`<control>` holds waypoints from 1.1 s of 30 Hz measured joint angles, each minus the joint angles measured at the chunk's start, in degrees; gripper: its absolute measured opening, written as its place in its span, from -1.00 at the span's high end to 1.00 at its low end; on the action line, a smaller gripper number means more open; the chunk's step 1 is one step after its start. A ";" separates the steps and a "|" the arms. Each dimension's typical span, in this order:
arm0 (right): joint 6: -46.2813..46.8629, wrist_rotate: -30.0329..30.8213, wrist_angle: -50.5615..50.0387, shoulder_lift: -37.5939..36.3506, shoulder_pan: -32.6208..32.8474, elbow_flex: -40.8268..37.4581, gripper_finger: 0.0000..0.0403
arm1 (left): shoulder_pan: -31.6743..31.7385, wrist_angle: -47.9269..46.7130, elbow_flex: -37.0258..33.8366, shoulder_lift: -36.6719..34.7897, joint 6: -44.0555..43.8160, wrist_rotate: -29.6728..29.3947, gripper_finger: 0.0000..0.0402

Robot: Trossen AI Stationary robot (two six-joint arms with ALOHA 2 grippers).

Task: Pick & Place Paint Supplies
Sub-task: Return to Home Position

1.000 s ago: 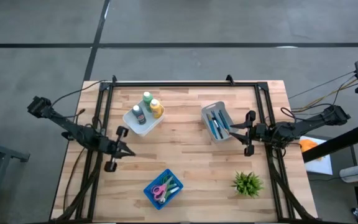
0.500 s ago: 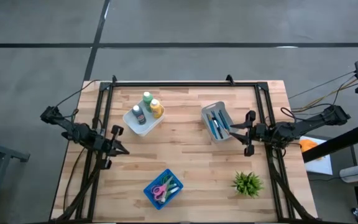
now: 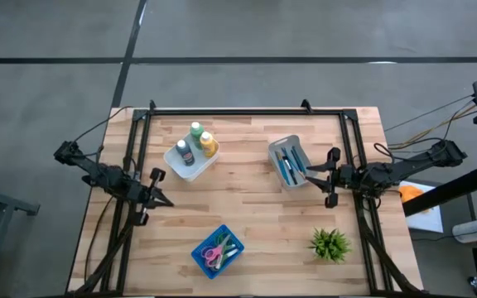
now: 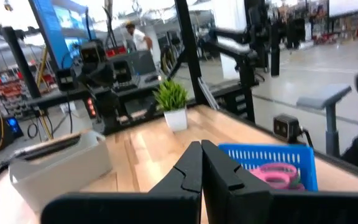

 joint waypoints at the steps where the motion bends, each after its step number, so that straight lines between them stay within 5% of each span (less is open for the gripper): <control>1: -0.10 0.02 -0.01 0.00 -0.01 0.00 0.29 | 0.00 -0.85 0.00 0.01 -0.10 -0.01 1.00; 17: -1.23 0.05 0.01 0.00 -0.01 0.00 0.29 | 0.00 -1.48 0.11 0.22 -0.17 0.04 1.00; 27: -30.30 0.15 0.01 0.00 -0.02 0.00 0.29 | 0.00 -1.57 0.11 0.22 -0.17 0.04 1.00; 33: -38.73 0.14 0.01 0.00 -0.02 0.00 0.29 | 0.00 -1.60 0.11 0.23 -0.19 0.04 1.00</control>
